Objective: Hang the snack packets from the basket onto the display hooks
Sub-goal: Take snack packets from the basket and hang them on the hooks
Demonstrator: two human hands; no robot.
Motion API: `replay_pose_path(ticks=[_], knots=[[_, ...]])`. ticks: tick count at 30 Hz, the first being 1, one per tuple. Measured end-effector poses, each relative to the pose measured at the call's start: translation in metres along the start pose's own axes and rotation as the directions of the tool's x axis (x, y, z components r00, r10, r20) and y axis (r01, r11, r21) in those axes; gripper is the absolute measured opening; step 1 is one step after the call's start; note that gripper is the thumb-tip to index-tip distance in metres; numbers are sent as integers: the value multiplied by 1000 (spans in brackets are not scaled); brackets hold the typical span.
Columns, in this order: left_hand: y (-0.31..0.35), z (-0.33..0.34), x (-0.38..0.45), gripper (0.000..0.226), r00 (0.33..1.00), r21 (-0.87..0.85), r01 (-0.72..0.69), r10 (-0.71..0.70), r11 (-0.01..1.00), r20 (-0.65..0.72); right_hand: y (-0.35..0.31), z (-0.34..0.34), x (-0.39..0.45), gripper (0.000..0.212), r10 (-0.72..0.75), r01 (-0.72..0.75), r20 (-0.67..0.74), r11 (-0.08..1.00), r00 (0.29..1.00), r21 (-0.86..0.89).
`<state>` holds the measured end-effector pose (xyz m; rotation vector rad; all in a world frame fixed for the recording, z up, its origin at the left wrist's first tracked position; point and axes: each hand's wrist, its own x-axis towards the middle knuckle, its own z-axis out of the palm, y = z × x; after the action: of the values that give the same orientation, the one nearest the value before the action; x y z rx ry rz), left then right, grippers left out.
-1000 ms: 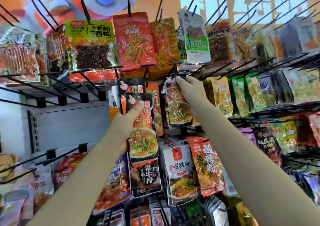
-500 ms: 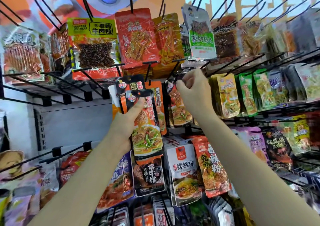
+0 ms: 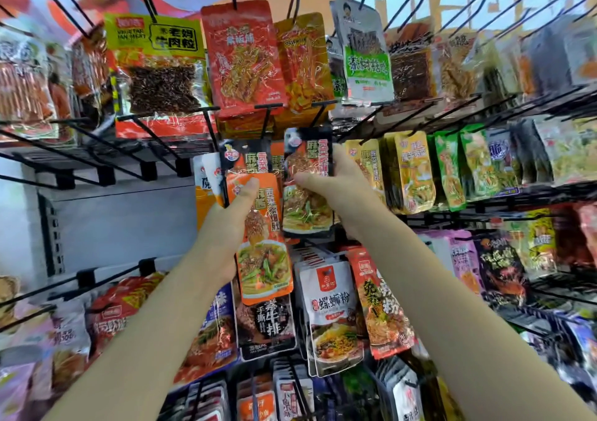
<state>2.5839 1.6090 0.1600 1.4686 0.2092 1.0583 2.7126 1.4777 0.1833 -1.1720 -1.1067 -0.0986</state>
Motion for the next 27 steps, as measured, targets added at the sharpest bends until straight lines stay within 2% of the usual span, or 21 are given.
replay_pose_path(ticks=[1,4,5,9,13,17,20,22,25,26,27], knots=[[1,-1,-4,124,1000,-9,-1,1,1000,17,-1,-4,3,37,28,-27,-27,999,999,33],[7,7,-19,50,991,11,-37,35,999,126,-5,-11,15,29,90,-79,-137,994,986,81],[6,7,-19,44,986,39,-57,50,998,158,-8,-12,17,34,116,-101,-175,991,978,93],[6,3,-15,44,986,38,-75,69,996,154,-11,-16,26,57,154,-142,-210,987,965,72],[7,3,-13,44,988,44,-73,66,996,140,-10,-18,35,40,114,-115,-218,993,969,7],[9,7,-16,47,982,15,-91,88,996,164,-11,-19,38,51,110,-102,-239,994,965,47],[8,9,-15,42,977,24,-106,100,994,191,-12,-19,39,45,98,-99,-242,995,965,9],[8,11,-17,40,978,45,-114,104,992,179,-10,-18,40,24,29,-60,-291,993,956,-97],[8,12,-17,42,983,23,-92,88,995,160,-5,-17,34,27,-241,92,-395,929,887,-359],[8,12,-18,43,984,5,-83,81,997,162,-5,-16,29,25,-314,148,-395,906,863,-396],[9,13,-19,44,985,-5,-82,82,997,154,-7,-15,23,23,-344,200,-352,901,870,-386]])
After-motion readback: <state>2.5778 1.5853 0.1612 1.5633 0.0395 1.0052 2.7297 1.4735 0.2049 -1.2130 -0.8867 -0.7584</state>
